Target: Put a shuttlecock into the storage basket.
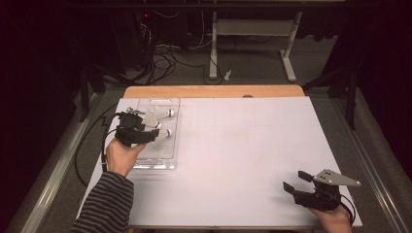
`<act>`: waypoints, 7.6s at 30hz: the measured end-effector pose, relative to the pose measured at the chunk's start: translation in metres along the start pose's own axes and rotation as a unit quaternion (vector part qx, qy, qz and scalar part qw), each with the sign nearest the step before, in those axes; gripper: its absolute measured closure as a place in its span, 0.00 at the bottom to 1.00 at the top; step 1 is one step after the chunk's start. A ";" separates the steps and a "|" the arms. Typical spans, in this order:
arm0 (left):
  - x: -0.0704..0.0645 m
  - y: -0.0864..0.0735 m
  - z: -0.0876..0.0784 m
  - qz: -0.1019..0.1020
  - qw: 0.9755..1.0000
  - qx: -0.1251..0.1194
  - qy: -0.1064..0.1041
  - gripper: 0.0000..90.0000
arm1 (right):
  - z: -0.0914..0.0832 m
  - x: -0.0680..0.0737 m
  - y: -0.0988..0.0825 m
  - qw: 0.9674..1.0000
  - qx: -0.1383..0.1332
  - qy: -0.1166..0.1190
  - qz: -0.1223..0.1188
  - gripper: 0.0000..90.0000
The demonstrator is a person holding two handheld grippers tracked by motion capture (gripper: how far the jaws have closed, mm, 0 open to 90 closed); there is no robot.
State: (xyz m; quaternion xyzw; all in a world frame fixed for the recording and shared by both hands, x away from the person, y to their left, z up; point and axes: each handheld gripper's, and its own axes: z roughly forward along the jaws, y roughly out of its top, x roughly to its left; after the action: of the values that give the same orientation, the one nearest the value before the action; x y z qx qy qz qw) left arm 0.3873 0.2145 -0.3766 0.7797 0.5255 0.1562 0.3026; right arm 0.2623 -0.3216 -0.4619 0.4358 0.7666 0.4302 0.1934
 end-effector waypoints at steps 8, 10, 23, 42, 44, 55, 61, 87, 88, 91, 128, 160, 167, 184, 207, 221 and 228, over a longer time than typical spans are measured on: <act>-0.006 -0.004 -0.002 0.011 1.000 0.001 -0.011 0.45 | 0.000 0.000 0.000 1.000 0.000 -0.001 0.000 0.30; -0.007 -0.006 -0.003 0.011 1.000 0.000 -0.013 0.45 | 0.000 0.000 0.000 1.000 0.000 0.000 0.000 0.30; -0.014 -0.011 -0.009 0.023 0.999 -0.004 -0.024 0.46 | 0.000 0.000 0.000 1.000 0.000 0.000 0.000 0.30; -0.022 -0.019 -0.017 0.026 0.999 -0.023 -0.041 0.46 | 0.000 0.000 0.000 1.000 0.000 0.001 0.000 0.30; -0.023 -0.021 -0.018 0.027 0.998 -0.025 -0.044 0.46 | 0.000 0.000 0.000 1.000 0.000 0.001 0.000 0.30; -0.033 -0.028 -0.026 0.038 0.997 -0.037 -0.053 0.46 | 0.000 0.000 0.000 1.000 0.000 0.000 0.000 0.29; -0.035 -0.031 -0.027 0.037 0.997 -0.039 -0.056 0.46 | 0.000 0.000 0.000 1.000 0.000 0.001 0.000 0.29; -0.036 -0.045 -0.035 0.026 0.996 -0.051 -0.064 0.43 | 0.000 0.000 0.000 1.000 0.000 0.000 -0.001 0.30; -0.037 -0.045 -0.035 0.026 0.996 -0.053 -0.063 0.43 | 0.000 0.000 0.000 1.000 0.000 0.000 -0.001 0.29; -0.037 -0.047 -0.036 0.027 0.996 -0.059 -0.064 0.43 | 0.000 0.000 0.000 1.000 0.000 0.000 -0.001 0.29; -0.039 -0.071 -0.044 0.012 0.993 -0.090 -0.075 0.42 | 0.000 0.000 0.000 1.000 0.000 0.002 0.000 0.29; -0.041 -0.096 -0.037 -0.003 0.991 -0.106 -0.085 0.41 | 0.000 0.000 0.000 1.000 0.000 0.002 -0.002 0.29; -0.041 -0.101 -0.035 -0.002 0.990 -0.112 -0.090 0.40 | 0.000 0.000 0.000 1.000 0.000 0.002 -0.002 0.29; -0.040 -0.111 -0.031 -0.005 0.989 -0.123 -0.086 0.39 | 0.000 0.000 0.000 1.000 0.000 0.002 -0.002 0.29; -0.037 -0.121 -0.023 -0.025 0.988 -0.131 -0.080 0.37 | 0.000 0.000 0.000 1.000 -0.001 0.002 -0.001 0.29; -0.037 -0.125 -0.020 -0.026 0.988 -0.133 -0.080 0.36 | 0.000 0.000 0.000 1.000 -0.002 0.003 -0.003 0.29; -0.038 -0.127 -0.018 -0.027 0.988 -0.128 -0.080 0.36 | -0.001 0.001 0.000 1.000 -0.003 0.003 -0.001 0.29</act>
State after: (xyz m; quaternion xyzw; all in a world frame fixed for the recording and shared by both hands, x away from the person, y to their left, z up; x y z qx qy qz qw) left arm 0.2703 0.2193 -0.4411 0.7301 0.4963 0.1513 0.4447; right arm 0.2617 -0.3214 -0.4615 0.4330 0.7665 0.4331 0.1932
